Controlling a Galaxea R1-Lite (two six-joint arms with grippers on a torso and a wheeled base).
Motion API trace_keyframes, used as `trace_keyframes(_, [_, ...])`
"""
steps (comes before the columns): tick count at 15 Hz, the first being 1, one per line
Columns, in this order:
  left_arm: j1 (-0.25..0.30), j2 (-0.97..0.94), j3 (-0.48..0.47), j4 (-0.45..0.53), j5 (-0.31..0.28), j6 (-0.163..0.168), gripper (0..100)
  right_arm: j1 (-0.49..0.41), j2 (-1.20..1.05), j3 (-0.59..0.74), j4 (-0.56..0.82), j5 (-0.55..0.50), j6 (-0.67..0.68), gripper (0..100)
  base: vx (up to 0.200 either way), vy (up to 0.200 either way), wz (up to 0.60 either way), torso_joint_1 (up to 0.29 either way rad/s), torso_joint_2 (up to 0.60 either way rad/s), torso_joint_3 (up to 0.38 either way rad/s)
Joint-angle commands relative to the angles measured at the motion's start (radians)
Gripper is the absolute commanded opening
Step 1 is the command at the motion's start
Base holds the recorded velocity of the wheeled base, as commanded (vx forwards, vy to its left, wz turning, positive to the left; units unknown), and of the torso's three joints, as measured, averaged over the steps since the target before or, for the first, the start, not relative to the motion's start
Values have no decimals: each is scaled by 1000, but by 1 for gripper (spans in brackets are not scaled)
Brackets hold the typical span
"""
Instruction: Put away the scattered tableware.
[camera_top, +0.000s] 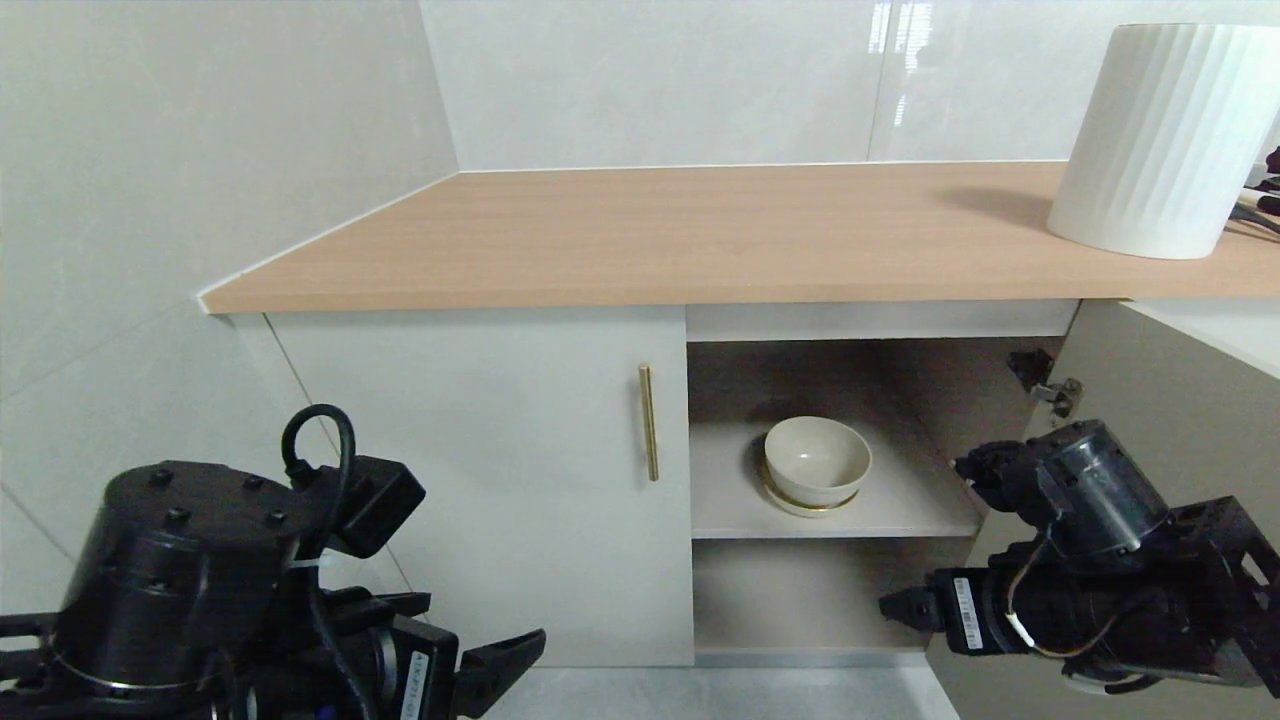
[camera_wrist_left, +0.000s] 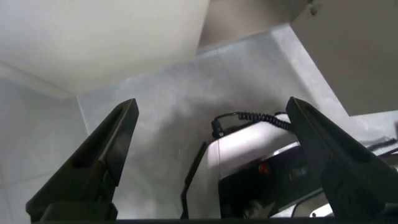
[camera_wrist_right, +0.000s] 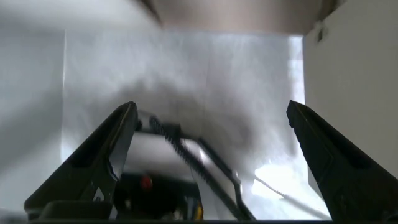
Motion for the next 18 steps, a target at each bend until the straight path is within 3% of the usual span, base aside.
trace_keyframes(1, [8, -10, 15, -1, 3, 0, 100, 23, -15, 29, -2, -3, -1, 100, -200, 0, 0, 2, 2, 2])
trace_keyframes(18, [6, -9, 21, -2, 3, 1, 100, 55, -40, 29, -2, -12, 2, 100, -200, 0, 0, 1, 2, 5])
